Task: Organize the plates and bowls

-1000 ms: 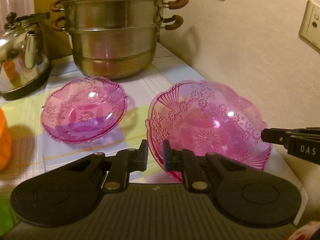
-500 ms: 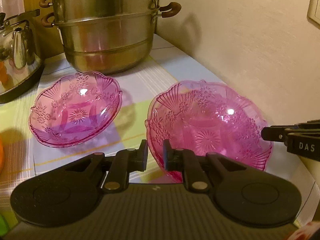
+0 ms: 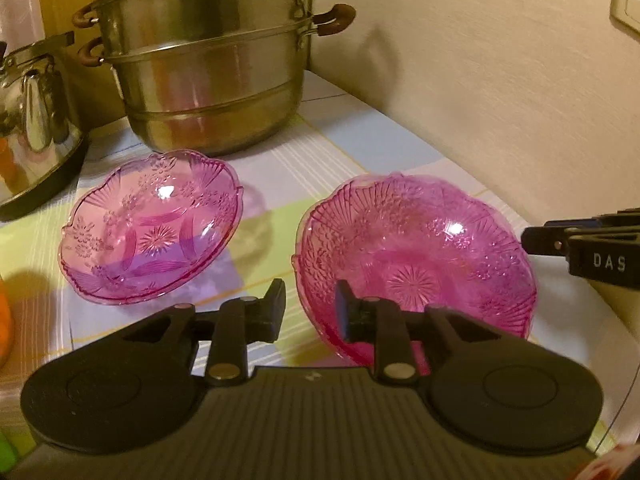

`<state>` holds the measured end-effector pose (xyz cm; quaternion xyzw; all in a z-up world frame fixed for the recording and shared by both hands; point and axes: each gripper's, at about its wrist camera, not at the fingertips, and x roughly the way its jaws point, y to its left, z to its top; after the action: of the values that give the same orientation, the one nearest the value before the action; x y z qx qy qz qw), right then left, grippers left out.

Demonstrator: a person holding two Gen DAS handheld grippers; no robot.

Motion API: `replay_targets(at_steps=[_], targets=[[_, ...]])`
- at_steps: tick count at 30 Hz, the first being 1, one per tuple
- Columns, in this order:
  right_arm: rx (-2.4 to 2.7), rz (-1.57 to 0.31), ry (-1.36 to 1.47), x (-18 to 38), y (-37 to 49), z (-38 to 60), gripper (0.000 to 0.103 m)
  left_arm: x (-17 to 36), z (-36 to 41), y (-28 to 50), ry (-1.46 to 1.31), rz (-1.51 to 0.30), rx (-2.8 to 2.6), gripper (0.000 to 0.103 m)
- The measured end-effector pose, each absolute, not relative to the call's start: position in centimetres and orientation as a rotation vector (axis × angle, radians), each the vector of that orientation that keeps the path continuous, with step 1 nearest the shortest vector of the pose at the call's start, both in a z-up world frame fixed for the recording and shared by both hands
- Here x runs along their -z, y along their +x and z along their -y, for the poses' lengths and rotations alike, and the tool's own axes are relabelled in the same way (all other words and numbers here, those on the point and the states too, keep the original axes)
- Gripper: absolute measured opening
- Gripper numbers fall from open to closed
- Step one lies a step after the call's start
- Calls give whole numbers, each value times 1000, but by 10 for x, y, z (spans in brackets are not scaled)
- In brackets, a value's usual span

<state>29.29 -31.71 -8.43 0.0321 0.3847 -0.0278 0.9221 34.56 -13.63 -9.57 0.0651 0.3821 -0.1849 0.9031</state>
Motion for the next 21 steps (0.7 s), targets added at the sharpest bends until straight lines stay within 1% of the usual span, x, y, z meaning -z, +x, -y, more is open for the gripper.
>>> replay_targets(at_steps=[2, 21], targets=[[68, -793, 101, 84, 294, 322, 30, 94, 134, 346, 125, -783, 381, 23], [69, -745, 107, 67, 285, 317, 31, 81, 115, 349, 44, -784, 363, 23]])
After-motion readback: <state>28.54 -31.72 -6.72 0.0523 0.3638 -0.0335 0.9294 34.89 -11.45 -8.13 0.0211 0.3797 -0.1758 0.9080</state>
